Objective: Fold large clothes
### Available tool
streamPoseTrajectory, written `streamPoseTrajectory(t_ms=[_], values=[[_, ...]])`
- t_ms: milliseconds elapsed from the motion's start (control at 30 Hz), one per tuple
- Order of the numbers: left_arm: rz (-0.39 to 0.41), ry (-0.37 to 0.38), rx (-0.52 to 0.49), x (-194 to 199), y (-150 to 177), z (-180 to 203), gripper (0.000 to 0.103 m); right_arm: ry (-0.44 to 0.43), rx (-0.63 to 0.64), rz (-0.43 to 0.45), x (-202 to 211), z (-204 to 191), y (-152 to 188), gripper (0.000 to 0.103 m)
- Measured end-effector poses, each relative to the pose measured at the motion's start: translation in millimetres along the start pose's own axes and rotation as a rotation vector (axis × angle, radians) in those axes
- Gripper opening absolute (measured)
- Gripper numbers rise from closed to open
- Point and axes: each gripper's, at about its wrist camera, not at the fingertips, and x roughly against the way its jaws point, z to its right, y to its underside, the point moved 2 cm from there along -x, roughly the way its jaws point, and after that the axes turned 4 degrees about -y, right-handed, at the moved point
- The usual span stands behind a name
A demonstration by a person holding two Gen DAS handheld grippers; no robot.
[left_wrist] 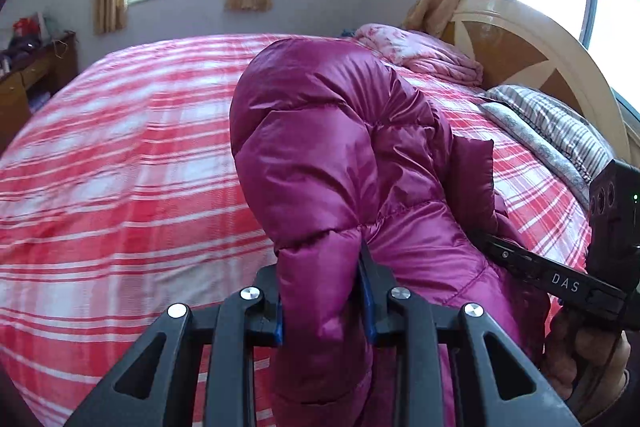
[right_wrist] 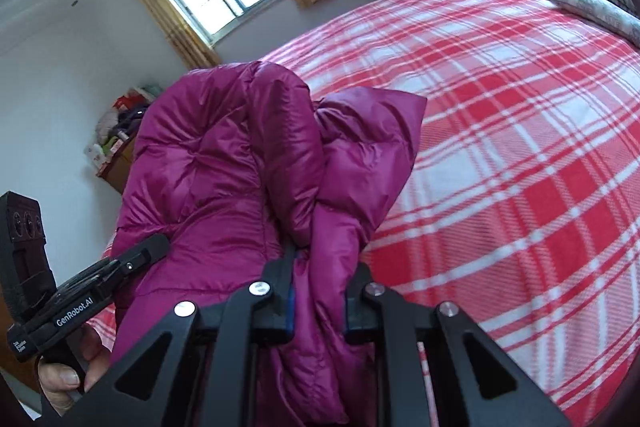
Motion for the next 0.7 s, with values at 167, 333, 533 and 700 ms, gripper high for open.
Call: streamPoseTrajectory(t_ms=[167, 333, 533, 700], values=[[0.025, -0.14, 0.009, 29, 4, -44, 0.029, -0.074, 0.062, -0.041, -41, -60, -5, 0.018], [0.046, -0.244, 0.034, 50, 12, -89, 0.029, -0.137, 0.117, -0.101, -83, -112, 1, 0.018], [0.043, -0.331, 0.106, 66, 25, -149, 0.029, -0.184, 0.19, -0.169, -132, -167, 12, 0.018], [0.01, -0.381, 0.147, 63, 42, -183, 0.029, -0.196, 0.215, -0.22, -173, -184, 19, 0.018]])
